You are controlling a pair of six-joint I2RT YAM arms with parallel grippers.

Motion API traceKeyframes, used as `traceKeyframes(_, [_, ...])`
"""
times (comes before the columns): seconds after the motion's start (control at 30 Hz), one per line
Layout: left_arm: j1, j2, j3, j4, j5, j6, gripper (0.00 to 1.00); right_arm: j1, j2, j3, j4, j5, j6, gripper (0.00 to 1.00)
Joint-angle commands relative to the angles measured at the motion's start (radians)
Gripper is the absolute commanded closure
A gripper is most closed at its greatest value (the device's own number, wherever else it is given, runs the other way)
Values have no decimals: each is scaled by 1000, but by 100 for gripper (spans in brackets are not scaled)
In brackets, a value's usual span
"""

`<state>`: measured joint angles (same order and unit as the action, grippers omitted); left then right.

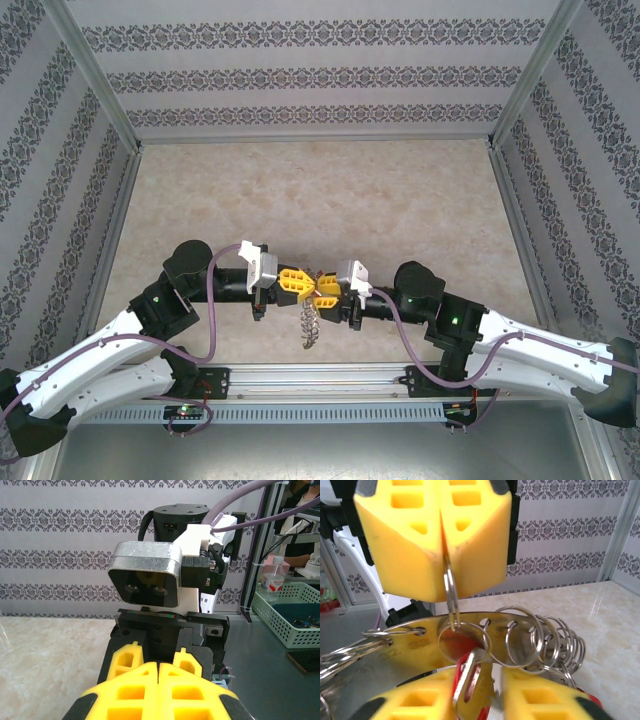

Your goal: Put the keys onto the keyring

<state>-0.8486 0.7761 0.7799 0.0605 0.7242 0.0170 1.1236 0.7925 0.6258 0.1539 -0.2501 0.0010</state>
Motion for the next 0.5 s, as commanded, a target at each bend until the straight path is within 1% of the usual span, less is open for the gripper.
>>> traceKeyframes(0.0, [17,-26,0,75,18,-12,100,10,-18,26,11,20,-6,79])
traceKeyframes(0.07, [20,-30,0,73,15,-11,100,10,-31,23,-5,27,-10,88])
traceKeyframes(0.13, [25,-36,-5,73,8,-11,100,10,-43,25,-31,39,-20,93])
traceKeyframes(0.23, [30,-48,-23,70,-20,-5,100,10,-66,28,-75,72,-40,99])
traceKeyframes(0.47, [37,-67,-72,53,-106,15,100,10,-92,107,-233,155,-96,100])
